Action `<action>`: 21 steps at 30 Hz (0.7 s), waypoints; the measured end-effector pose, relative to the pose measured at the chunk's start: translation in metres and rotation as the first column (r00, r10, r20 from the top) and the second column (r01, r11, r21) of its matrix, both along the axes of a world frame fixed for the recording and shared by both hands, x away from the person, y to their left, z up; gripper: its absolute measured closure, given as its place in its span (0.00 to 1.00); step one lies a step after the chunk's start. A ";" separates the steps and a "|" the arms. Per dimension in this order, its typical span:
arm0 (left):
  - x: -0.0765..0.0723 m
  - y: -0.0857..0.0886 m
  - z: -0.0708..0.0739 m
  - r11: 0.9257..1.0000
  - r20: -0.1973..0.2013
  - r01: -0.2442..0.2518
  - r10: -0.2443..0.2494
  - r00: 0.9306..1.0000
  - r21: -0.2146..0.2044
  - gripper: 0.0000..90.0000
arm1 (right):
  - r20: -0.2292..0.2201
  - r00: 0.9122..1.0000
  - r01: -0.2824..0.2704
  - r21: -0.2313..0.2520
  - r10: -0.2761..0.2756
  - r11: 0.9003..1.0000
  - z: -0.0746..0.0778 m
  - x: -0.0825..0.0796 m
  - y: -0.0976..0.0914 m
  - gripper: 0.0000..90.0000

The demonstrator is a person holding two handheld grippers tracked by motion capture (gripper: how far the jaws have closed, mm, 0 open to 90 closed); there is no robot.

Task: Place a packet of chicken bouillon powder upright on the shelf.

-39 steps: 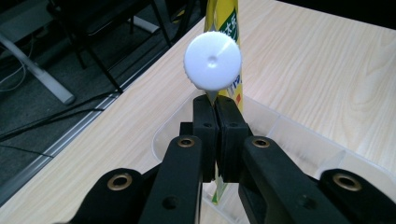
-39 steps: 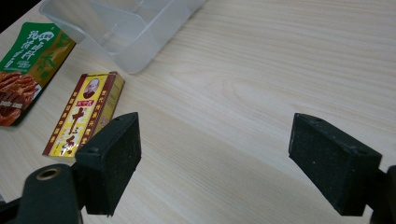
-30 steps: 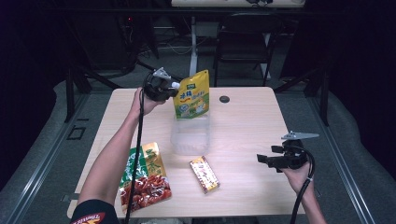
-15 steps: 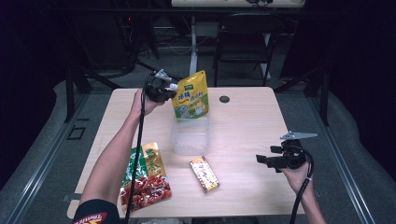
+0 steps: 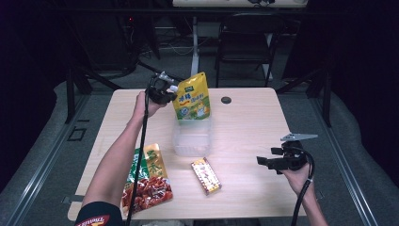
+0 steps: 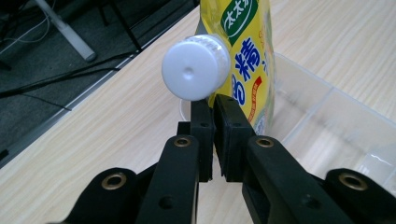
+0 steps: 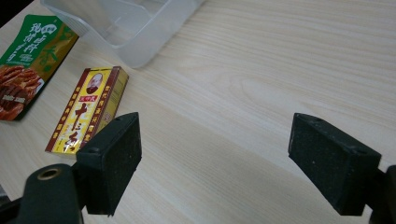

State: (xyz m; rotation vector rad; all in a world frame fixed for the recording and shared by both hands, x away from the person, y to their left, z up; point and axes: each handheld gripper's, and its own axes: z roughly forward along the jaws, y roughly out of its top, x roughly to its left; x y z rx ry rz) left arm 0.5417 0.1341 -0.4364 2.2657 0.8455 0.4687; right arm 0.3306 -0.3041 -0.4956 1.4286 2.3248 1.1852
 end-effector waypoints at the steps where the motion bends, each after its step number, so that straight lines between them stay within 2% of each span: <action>1: 0.000 0.001 0.000 1.000 -0.001 0.000 0.000 1.000 -0.003 0.96 | 0.001 1.000 0.001 0.010 -0.001 1.000 -0.001 0.000 0.000 0.19; 4: 0.001 0.002 -0.001 1.000 -0.006 -0.007 0.007 1.000 -0.017 0.95 | 0.001 1.000 0.001 0.010 -0.001 1.000 -0.001 0.000 0.000 0.19; 6: 0.001 0.002 -0.001 1.000 -0.011 -0.011 0.011 1.000 -0.012 0.91 | 0.000 1.000 0.001 0.011 -0.001 1.000 -0.001 0.000 0.000 0.19; 7: 0.001 0.002 -0.001 1.000 -0.014 -0.007 0.007 1.000 -0.013 0.82 | -0.001 1.000 -0.001 0.003 0.001 1.000 0.000 0.000 0.000 0.19; 8: 0.001 0.002 -0.001 1.000 -0.014 -0.013 0.013 1.000 -0.020 0.82 | -0.001 1.000 -0.001 0.003 0.001 1.000 0.000 0.000 0.000 0.19; 9: 0.000 0.002 0.000 0.999 -0.011 -0.030 0.030 0.999 -0.021 0.72 | 0.000 1.000 -0.003 -0.001 0.003 1.000 0.000 0.000 -0.001 0.19; 12: -0.002 0.002 0.002 0.999 -0.018 -0.041 0.040 0.999 -0.011 0.46 | 0.001 1.000 0.002 0.003 -0.002 1.000 0.000 0.000 -0.001 0.19; 13: -0.003 0.002 0.003 0.999 -0.017 -0.046 0.045 0.999 -0.003 0.42 | 0.002 1.000 0.005 0.007 -0.005 1.000 0.000 0.000 -0.001 0.19; 15: -0.005 0.004 0.006 0.999 -0.016 -0.048 0.048 0.999 -0.018 0.31 | 0.001 1.000 0.006 0.006 -0.006 1.000 0.000 -0.001 0.000 0.19; 21: -0.014 0.011 0.014 0.997 -0.009 -0.064 0.064 0.998 -0.051 0.20 | 0.000 1.000 -0.004 0.001 0.004 1.000 0.001 -0.001 0.001 0.19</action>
